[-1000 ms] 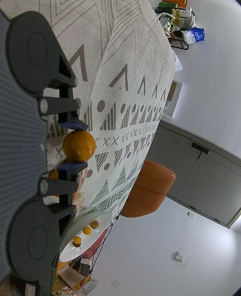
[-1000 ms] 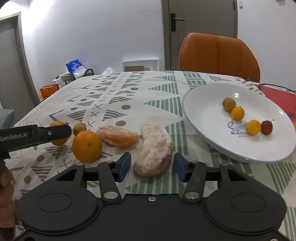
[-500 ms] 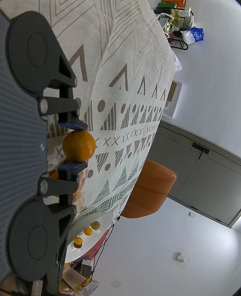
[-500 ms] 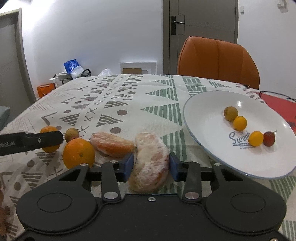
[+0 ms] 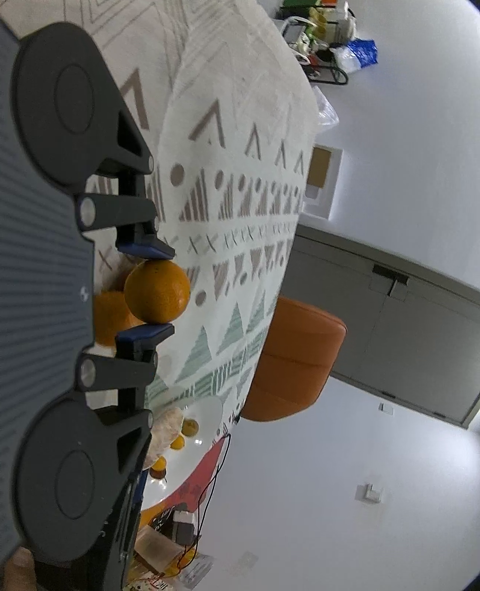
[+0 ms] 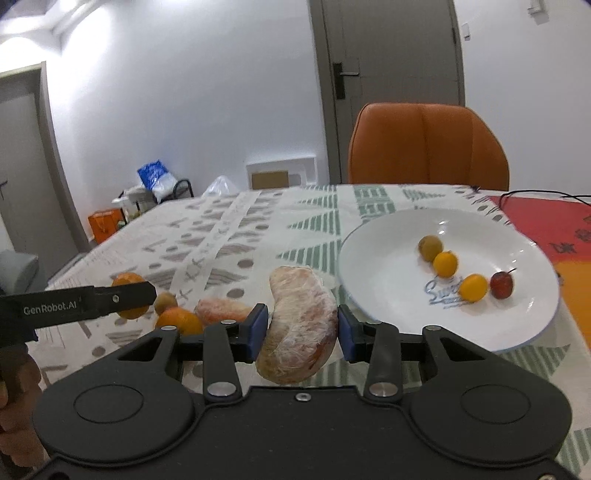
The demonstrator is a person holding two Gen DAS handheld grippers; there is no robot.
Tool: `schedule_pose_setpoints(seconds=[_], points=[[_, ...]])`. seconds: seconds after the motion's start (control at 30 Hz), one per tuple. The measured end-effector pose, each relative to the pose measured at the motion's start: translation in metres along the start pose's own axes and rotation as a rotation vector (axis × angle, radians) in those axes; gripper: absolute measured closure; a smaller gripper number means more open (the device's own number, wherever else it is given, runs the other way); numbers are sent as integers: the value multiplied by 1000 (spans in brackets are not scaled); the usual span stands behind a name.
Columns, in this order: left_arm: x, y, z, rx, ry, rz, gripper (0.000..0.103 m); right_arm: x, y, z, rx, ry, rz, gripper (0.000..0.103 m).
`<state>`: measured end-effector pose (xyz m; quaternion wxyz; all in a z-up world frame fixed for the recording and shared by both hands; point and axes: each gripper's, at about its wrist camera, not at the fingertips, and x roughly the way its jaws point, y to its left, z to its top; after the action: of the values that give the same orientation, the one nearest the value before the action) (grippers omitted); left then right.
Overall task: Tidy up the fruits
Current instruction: 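Carry the orange and wrapped fruit in both grippers over the white plate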
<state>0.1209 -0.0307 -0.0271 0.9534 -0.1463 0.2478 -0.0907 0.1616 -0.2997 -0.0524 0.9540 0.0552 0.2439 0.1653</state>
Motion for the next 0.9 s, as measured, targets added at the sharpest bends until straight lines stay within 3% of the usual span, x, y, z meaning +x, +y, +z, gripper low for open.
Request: schedule_pose_setpoints(seconds=[0.9], points=[[26,-81,7,153,18,-64,67,-21,-100,2,162,-88,-146,65]])
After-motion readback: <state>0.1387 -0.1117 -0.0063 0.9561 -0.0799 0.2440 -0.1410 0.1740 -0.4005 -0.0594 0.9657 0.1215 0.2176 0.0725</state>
